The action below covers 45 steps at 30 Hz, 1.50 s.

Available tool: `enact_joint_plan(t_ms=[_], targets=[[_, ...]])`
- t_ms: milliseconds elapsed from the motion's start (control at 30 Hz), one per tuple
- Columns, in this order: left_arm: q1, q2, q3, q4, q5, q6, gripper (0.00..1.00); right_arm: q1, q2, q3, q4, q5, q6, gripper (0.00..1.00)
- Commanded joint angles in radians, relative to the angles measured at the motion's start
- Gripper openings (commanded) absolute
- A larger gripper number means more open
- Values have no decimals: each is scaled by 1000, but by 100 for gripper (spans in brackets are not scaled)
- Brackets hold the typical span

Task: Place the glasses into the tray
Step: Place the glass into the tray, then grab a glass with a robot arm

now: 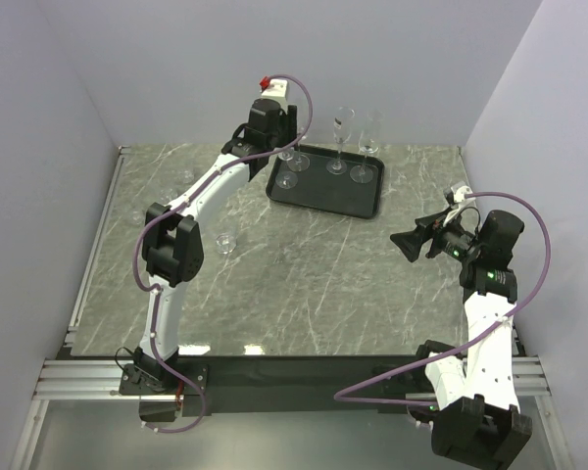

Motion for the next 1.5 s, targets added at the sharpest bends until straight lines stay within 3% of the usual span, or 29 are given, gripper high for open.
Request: enact_joint_plan(t_ms=[0, 467, 900, 1467], targets=[[-2, -40, 45, 16, 19, 10, 65, -9, 0, -3, 32, -19, 2, 93], [-2, -61, 28, 22, 27, 6, 74, -12, -1, -3, 29, -18, -1, 93], [3, -311, -180, 87, 71, 24, 93, -18, -10, -2, 17, -19, -20, 93], [121, -984, -914, 147, 105, 2, 99, -12, 42, 15, -64, -55, -118, 93]])
